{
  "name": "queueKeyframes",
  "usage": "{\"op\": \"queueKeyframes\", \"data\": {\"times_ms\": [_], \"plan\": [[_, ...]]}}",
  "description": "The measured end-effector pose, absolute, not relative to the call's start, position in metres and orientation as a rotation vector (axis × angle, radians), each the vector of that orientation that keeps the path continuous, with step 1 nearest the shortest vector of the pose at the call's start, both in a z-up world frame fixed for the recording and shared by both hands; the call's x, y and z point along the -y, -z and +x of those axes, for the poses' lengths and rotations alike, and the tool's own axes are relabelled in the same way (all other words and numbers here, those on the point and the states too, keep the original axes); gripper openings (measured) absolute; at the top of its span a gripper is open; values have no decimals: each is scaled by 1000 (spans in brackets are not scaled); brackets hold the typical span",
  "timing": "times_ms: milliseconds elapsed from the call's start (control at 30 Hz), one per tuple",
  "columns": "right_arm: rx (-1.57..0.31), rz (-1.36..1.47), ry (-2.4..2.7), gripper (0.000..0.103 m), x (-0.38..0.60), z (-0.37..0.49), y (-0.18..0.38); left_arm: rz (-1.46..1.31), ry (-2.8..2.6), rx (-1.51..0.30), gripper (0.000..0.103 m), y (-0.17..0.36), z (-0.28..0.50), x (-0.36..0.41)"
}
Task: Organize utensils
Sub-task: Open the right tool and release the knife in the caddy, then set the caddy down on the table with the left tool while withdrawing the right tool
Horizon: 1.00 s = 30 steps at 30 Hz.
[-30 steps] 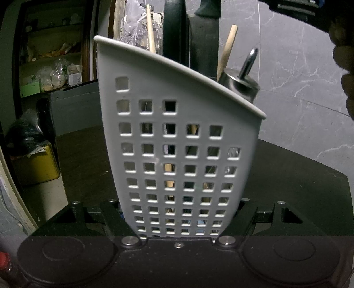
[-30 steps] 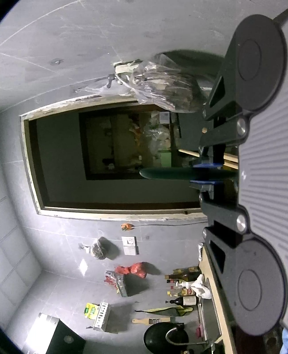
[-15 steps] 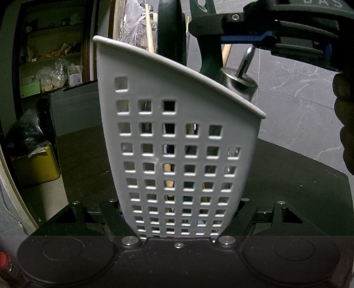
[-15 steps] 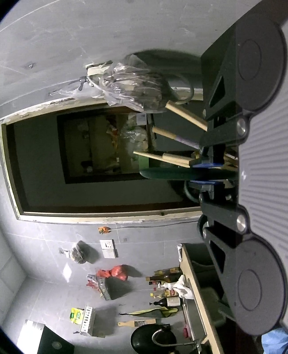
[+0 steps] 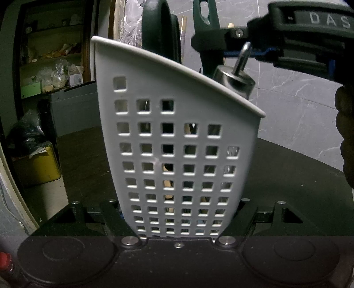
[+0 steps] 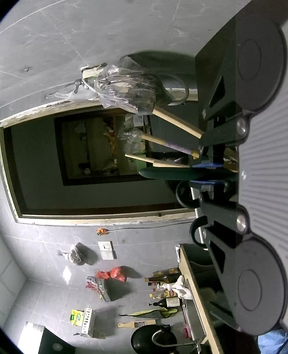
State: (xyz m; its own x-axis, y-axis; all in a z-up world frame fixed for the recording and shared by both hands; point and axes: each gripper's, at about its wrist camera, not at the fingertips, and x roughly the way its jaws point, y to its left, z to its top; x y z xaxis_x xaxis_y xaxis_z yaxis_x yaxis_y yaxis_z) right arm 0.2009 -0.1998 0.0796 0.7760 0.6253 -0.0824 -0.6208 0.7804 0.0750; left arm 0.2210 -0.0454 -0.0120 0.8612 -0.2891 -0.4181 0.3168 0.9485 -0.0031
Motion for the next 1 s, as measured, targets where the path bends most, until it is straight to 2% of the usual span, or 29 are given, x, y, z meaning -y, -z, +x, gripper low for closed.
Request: {"op": "queueKeyframes", "data": {"times_ms": [333,533,633,700,767,833,1000], "plan": [[-113,36,-638,15,201,200,-70,70,316,-427,76,12,220,46],[-104,23,-611,23,201,194,-64,70,316,-427,76,13,220,45],[-96,25,-614,32,201,191,-63,70,316,-427,76,13,220,45],[-90,19,-611,44,201,189,-62,70,316,-428,76,13,220,46],[-83,17,-599,52,200,186,-60,70,316,-427,76,13,220,45],[-79,27,-593,55,202,184,-59,70,316,-427,76,13,220,46],[-56,61,-580,83,211,179,-58,70,315,-427,76,13,220,46]]}}
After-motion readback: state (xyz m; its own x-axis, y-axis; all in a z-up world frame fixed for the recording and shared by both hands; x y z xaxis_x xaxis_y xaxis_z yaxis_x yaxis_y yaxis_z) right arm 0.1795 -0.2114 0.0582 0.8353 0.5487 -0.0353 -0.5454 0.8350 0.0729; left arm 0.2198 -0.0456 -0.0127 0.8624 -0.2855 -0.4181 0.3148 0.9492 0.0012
